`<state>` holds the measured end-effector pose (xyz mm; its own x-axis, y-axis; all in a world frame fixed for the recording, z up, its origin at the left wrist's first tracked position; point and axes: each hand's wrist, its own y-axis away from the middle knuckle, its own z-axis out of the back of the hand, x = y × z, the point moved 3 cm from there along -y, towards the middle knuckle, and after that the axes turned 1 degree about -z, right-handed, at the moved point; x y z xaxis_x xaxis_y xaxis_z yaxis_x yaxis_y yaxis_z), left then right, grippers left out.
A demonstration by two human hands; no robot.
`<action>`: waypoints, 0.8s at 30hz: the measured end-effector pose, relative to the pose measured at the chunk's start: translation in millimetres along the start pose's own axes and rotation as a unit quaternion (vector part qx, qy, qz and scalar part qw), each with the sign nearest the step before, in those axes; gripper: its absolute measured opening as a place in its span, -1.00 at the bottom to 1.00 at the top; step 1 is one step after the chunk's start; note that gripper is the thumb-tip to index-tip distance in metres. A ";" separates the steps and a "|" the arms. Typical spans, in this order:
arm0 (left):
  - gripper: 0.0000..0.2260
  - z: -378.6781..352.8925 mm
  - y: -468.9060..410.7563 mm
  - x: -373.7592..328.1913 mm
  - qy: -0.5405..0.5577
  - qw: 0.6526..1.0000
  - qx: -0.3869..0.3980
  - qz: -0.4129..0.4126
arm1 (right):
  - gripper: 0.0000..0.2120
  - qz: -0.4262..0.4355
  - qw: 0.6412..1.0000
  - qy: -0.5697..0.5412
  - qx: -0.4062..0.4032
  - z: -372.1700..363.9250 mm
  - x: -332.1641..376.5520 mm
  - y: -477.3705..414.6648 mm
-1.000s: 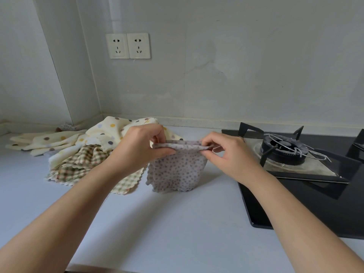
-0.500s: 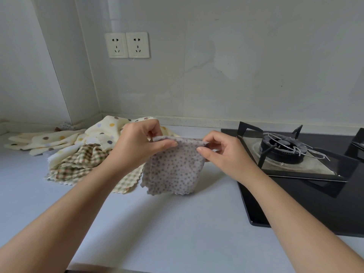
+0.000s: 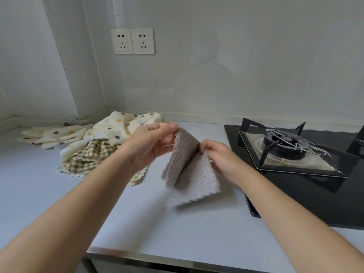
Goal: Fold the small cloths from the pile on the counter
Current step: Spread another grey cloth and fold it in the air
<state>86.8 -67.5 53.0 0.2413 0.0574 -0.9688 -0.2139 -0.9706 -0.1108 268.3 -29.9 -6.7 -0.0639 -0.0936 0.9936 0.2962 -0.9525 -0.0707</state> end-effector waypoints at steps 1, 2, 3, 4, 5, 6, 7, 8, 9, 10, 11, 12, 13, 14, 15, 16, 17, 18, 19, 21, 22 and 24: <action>-0.93 1.6 0.6 -1.8 0.010 1.000 -0.006 -0.001 | -0.61 -0.026 0.997 -0.072 0.012 1.7 -0.2 0.9; -0.91 2.2 3.4 -5.4 0.012 1.000 -0.015 0.004 | -0.64 -0.050 0.985 -0.158 0.039 1.4 1.9 4.0; -0.91 7.2 3.3 -7.4 0.000 1.000 -0.027 0.008 | -0.69 -0.079 0.968 -0.227 0.077 1.7 3.6 5.9; -0.92 11.2 5.8 -10.6 -0.009 0.999 -0.041 0.016 | -0.72 -0.108 0.952 -0.265 0.110 1.3 5.6 8.6; -0.88 17.3 5.7 -12.4 -0.024 0.998 -0.055 0.018 | -0.73 -0.130 0.949 -0.255 0.134 2.4 3.8 8.9; -0.83 21.8 7.3 -16.0 -0.039 0.996 -0.076 0.024 | -0.73 -0.138 0.955 -0.214 0.153 2.5 3.7 10.0; -0.82 28.2 7.9 -18.9 -0.061 0.993 -0.095 0.027 | -0.78 -0.139 0.966 -0.146 0.162 4.9 0.1 8.6; -0.83 34.1 10.4 -22.2 -0.090 0.989 -0.114 0.035 | -0.90 -0.142 0.972 -0.077 0.172 6.2 -0.6 9.9; -0.84 42.3 11.0 -22.5 -0.119 0.984 -0.123 0.045 | -0.86 -0.149 0.971 -0.023 0.183 9.5 -2.8 10.7; -0.84 50.7 12.4 -21.7 -0.140 0.980 -0.128 0.063 | -0.76 -0.172 0.965 0.007 0.197 12.2 -3.7 13.1; -0.84 60.2 12.5 -18.2 -0.164 0.975 -0.128 0.083 | -0.70 -0.193 0.960 0.025 0.203 15.0 -4.3 13.8; -0.83 69.0 12.9 -12.8 -0.203 0.966 -0.123 0.105 | -0.68 -0.206 0.957 0.049 0.197 16.5 -2.1 16.2; -0.84 77.6 13.0 -6.0 -0.270 0.948 -0.113 0.125 | -0.68 -0.207 0.958 0.083 0.178 17.8 -1.1 16.4; -0.86 85.3 13.6 0.4 -0.371 0.913 -0.104 0.136 | -0.70 -0.195 0.961 0.132 0.147 18.4 0.1 16.2; -0.89 90.5 14.9 5.8 -0.495 0.854 -0.092 0.129 | -0.73 -0.168 0.959 0.198 0.114 18.5 1.3 16.2; -0.87 92.8 17.1 11.7 -0.613 0.780 -0.080 0.101 | -0.76 -0.130 0.950 0.270 0.086 17.1 3.1 17.5; -0.81 90.5 20.3 17.4 -0.692 0.716 -0.077 0.049 | -0.78 -0.089 0.937 0.333 0.060 16.0 3.4 20.1; -0.78 84.0 26.7 22.1 -0.725 0.684 -0.077 -0.011 | -0.78 -0.051 0.923 0.379 0.035 15.0 3.7 25.3; -0.79 74.6 34.4 26.3 -0.725 0.682 -0.069 -0.072 | -0.78 -0.016 0.913 0.407 0.018 14.1 4.6 32.7; -0.86 51.4 51.4 32.9 -0.685 0.707 -0.001 -0.176 | -0.81 0.048 0.899 0.435 0.008 11.5 9.5 53.6; -0.89 40.1 59.4 36.1 -0.670 0.712 0.044 -0.205 | -0.84 0.069 0.893 0.444 0.013 10.8 11.6 65.0; -0.89 23.6 73.2 42.6 -0.647 0.719 0.120 -0.225 | -0.86 0.076 0.886 0.455 0.038 10.3 11.9 86.0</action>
<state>59.1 -130.6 -1.5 -0.7121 0.6726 -0.2010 -0.5844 -0.7266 -0.3613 302.8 -109.9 -0.1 -0.7500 -0.4468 0.4877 0.4287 -0.8899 -0.1560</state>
